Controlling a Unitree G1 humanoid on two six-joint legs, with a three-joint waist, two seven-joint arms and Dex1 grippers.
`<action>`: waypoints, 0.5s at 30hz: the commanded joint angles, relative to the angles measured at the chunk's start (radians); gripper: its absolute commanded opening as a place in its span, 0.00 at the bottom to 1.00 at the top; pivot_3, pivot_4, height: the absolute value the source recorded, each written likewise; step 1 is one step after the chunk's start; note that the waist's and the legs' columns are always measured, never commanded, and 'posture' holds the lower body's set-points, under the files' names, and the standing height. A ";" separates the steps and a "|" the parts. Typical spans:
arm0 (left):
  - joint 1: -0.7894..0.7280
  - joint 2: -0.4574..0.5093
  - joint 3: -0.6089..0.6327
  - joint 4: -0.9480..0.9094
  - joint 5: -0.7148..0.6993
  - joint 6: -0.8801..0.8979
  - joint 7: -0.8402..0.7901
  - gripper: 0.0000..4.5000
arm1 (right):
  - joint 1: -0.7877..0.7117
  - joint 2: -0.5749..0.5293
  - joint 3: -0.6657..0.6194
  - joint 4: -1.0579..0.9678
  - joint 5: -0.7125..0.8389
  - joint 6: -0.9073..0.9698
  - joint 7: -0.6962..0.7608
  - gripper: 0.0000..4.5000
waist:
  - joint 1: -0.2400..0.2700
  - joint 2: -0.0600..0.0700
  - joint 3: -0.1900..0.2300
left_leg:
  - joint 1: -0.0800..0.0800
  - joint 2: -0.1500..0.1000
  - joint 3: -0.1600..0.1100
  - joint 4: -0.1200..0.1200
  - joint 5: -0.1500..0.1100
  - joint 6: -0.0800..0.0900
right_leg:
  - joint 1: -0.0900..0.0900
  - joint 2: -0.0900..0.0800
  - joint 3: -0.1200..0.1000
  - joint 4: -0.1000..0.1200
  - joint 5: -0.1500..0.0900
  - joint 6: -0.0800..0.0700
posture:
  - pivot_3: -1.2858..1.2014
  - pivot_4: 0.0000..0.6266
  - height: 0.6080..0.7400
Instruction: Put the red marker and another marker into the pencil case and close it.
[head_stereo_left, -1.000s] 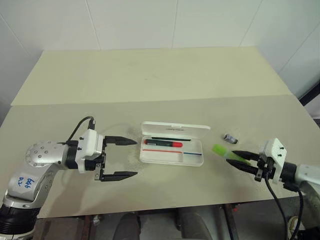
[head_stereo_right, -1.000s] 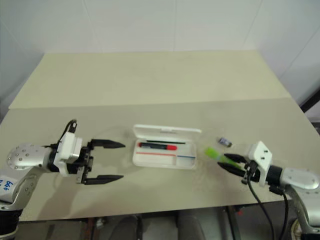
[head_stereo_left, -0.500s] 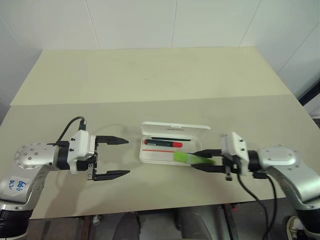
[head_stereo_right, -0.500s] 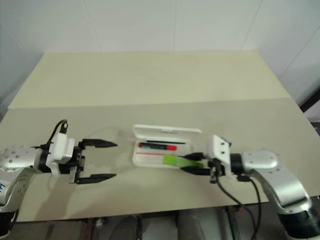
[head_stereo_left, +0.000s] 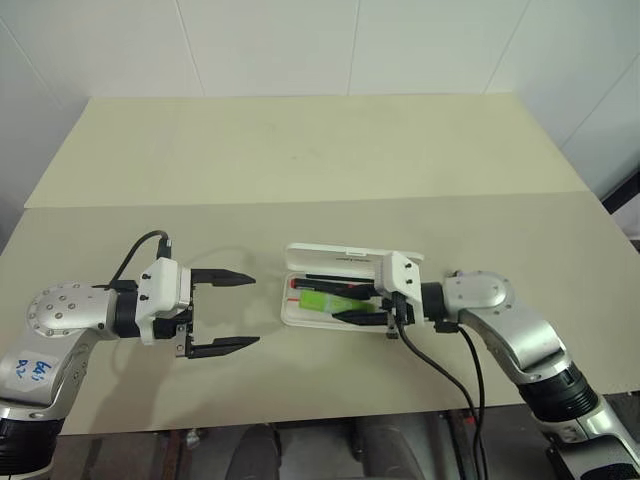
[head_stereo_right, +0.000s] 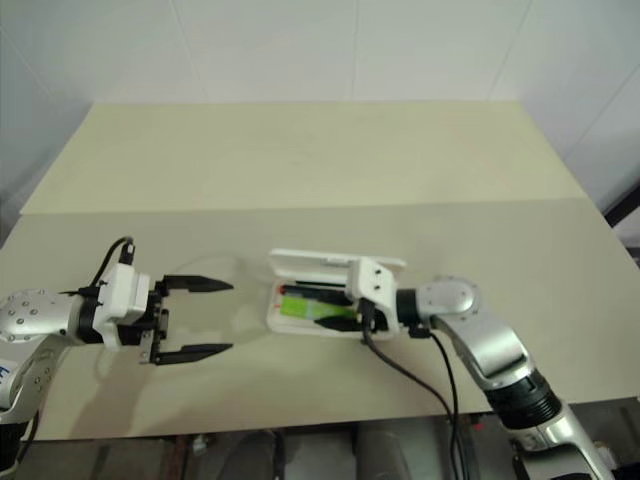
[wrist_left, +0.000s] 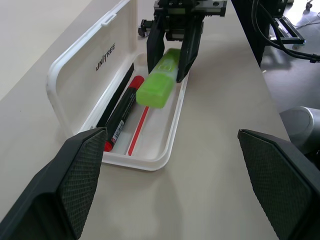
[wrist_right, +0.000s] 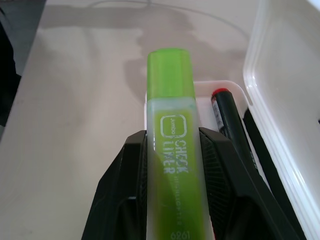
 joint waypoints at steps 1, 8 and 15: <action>-0.003 -0.001 0.003 -0.037 -0.007 0.000 0.011 1.00 | -0.024 0.026 0.016 0.009 -0.008 -0.010 0.001 0.24 | -0.003 0.000 0.000 | 0.000 0.000 0.000 0.000 0.000 0.000 | 0.000 0.000 0.000 0.000 0.000 0.000 | 0.52 0.24 1.00; -0.012 0.006 0.002 -0.037 -0.009 0.006 0.012 1.00 | -0.037 0.079 0.056 0.100 -0.049 -0.065 0.014 0.24 | -0.003 0.000 0.000 | 0.001 0.000 0.000 0.000 0.000 0.000 | -0.001 0.000 0.000 0.004 -0.001 -0.001 | 0.52 0.24 1.00; -0.023 0.006 -0.003 -0.039 -0.009 0.012 0.014 1.00 | -0.056 0.117 0.074 0.162 -0.082 -0.104 0.034 0.24 | -0.003 0.000 0.000 | 0.001 0.000 0.000 0.001 0.000 0.000 | -0.001 0.000 0.000 0.005 -0.001 -0.001 | 0.52 0.24 1.00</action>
